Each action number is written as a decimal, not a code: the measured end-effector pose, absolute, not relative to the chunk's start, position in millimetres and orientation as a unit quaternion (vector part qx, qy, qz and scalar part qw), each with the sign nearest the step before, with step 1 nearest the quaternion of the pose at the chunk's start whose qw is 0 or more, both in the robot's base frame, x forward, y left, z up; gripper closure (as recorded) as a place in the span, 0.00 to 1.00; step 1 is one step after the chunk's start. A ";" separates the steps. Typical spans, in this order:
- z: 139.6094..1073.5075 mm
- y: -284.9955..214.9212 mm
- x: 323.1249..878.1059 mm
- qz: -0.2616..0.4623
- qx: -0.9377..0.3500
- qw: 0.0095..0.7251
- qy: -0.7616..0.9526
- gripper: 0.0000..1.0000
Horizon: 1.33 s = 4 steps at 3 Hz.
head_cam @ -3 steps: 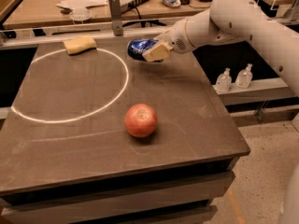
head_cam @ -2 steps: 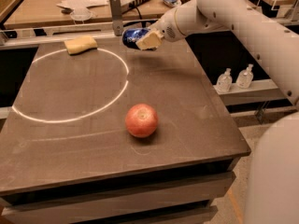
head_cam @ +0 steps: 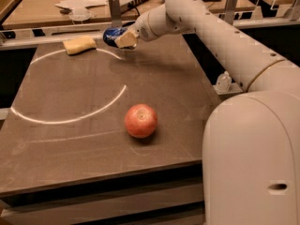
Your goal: Move pepsi can near sponge
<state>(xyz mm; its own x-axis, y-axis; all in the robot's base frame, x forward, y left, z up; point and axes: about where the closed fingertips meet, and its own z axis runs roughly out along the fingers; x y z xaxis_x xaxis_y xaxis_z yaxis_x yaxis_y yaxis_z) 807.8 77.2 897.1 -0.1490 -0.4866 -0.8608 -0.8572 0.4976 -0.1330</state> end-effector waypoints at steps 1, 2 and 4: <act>887.3 102.0 812.5 0.216 -0.459 0.463 0.727 0.74; 865.0 118.1 807.0 0.232 -0.462 0.444 0.732 0.42; 860.2 122.8 796.5 0.244 -0.461 0.447 0.726 0.00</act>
Offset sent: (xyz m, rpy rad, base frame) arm -0.0025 0.0475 -0.0432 0.0252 0.0841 0.0504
